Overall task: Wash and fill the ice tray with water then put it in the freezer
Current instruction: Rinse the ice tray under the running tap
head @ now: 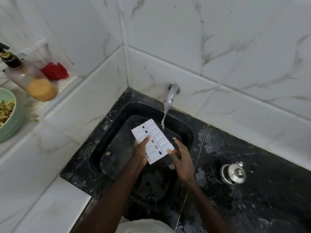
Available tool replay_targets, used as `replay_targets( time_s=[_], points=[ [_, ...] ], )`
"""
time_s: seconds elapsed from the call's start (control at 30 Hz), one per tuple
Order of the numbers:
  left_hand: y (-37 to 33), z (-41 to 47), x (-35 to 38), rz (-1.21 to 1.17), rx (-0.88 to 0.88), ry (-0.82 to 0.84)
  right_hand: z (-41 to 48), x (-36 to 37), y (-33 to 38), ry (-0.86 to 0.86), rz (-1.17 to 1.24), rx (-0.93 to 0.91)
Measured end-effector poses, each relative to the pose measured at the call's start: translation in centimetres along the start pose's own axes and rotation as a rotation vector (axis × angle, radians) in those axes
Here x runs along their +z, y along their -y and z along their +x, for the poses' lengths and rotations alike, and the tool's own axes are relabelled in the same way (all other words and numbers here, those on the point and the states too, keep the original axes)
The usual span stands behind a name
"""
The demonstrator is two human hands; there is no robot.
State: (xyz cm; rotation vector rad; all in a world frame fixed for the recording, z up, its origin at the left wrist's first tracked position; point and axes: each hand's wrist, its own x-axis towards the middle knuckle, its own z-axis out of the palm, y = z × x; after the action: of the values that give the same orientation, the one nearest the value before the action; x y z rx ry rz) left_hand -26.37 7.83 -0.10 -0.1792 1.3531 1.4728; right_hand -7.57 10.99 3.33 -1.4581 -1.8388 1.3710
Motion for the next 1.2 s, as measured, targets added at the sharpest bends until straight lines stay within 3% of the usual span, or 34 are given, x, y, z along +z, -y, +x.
replay_targets(
  time_s=[0.07,0.23,0.6,0.8,1.2],
  points=[
    [-0.3,0.0,0.5,-0.014,0.036,0.015,1.0,-1.0,0.1,0.058,-0.212,-0.129],
    [-0.6,0.4,1.3,-0.023,0.076,-0.007,2.8,-2.5,0.9,0.205,-0.342,-0.205],
    [-1.2,0.5,1.3,0.009,0.095,0.064,9.9,-0.7,1.9,0.424,-0.179,-0.062],
    [-0.6,-0.2,2.2,0.038,0.075,0.134,13.1,-0.1,3.9,0.404,-0.152,-0.023],
    [-2.4,0.6,0.8,0.051,0.203,0.005,6.2,-1.9,0.7,0.412,-0.169,-0.084]
  ],
)
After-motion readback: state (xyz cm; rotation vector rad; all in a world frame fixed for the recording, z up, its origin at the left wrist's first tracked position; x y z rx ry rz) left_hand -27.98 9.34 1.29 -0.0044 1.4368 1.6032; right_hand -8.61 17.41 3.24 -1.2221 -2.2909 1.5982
